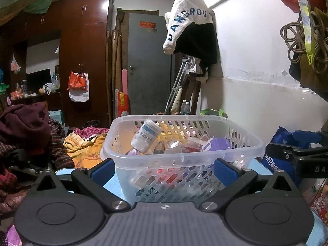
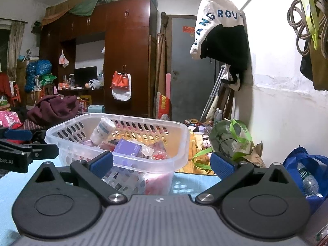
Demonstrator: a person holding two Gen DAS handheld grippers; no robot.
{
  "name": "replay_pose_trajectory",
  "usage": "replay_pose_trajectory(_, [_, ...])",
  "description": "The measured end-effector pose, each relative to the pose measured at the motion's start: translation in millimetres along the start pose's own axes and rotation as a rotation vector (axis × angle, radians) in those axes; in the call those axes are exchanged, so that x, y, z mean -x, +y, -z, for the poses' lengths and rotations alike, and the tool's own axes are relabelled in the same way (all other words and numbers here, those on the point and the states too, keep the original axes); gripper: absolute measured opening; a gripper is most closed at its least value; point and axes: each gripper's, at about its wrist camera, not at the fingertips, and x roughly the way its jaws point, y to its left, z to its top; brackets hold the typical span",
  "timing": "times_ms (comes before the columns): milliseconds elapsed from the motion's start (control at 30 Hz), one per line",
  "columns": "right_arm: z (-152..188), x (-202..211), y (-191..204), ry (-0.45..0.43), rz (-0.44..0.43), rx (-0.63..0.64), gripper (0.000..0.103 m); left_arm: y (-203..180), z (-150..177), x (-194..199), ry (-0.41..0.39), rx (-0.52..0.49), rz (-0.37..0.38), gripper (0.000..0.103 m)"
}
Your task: Organize objects
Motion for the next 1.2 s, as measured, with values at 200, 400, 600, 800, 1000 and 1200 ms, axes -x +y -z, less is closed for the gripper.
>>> replay_pose_trajectory(200, [2.0, 0.1, -1.4, 0.002, -0.006, -0.005, 0.103, -1.8, -0.5, -1.7, 0.009, 0.002, -0.003, 0.103])
replay_pose_trajectory(400, [0.9, -0.4, -3.6, -0.001, -0.01, -0.01, 0.103, -2.8, -0.3, -2.1, 0.009, 0.004, -0.003, 0.103])
replay_pose_trajectory(600, [1.6, 0.0, -4.0, -0.002, -0.012, -0.013, 0.103, -3.1, -0.8, -2.2, 0.01, 0.008, -0.007, 0.103])
replay_pose_trajectory(800, [1.6, 0.1, -3.7, -0.002, -0.011, -0.013, 0.103, -2.3, -2.9, -2.6, 0.012, 0.022, -0.012, 0.103])
replay_pose_trajectory(1000, [2.6, 0.1, -5.2, 0.0, -0.011, -0.018, 0.103, -2.2, -3.6, -2.6, 0.011, 0.028, -0.011, 0.103])
replay_pose_trajectory(1200, [3.1, 0.0, -6.7, -0.001, -0.008, -0.017, 0.103, -3.4, -3.8, -2.7, 0.015, 0.029, -0.007, 0.103])
